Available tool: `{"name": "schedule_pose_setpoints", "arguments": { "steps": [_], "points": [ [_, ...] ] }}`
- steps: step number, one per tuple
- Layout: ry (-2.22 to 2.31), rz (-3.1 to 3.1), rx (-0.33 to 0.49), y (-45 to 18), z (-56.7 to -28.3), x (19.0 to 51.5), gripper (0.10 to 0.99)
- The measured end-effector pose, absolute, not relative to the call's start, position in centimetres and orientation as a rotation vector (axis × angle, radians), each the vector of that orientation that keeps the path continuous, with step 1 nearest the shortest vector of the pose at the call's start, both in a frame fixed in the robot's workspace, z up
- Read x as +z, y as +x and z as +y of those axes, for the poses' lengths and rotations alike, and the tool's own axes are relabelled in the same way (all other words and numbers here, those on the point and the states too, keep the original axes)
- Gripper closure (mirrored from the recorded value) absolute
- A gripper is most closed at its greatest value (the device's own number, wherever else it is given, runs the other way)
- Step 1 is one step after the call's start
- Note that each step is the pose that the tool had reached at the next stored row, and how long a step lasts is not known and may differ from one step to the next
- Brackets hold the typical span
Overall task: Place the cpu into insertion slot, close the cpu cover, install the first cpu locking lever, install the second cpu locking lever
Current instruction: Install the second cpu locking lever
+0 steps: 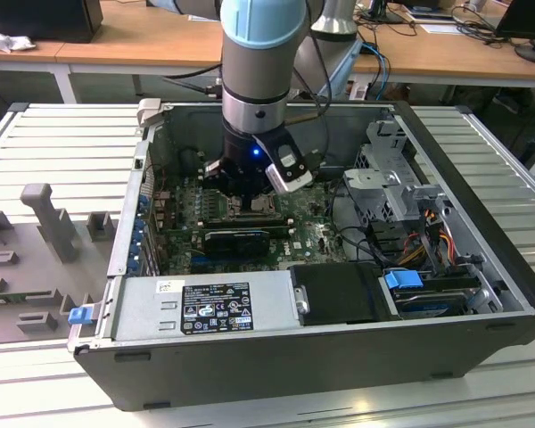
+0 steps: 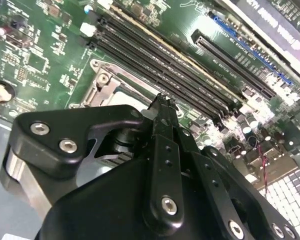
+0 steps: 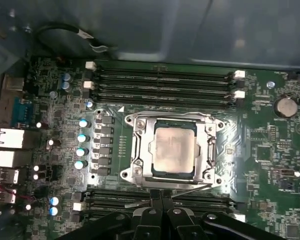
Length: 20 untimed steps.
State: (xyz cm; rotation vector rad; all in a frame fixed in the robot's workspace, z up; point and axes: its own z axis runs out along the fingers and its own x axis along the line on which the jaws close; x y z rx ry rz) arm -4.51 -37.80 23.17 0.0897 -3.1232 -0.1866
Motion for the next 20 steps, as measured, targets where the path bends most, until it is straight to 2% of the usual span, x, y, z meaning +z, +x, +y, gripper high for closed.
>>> {"name": "schedule_pose_setpoints", "arguments": {
  "steps": [3, 7, 15, 20],
  "points": [
    [0.101, -3.122, -0.198, -4.9, -37.8, 22.5, 0.98],
    [0.116, -3.118, -0.252, -5.7, -37.9, 22.3, 0.98],
    [0.14, -3.11, -0.333, -6.6, -39.3, 22.0, 0.98],
    [0.149, -3.108, -0.35, -6.7, -39.3, 21.3, 0.98]
  ]
}}
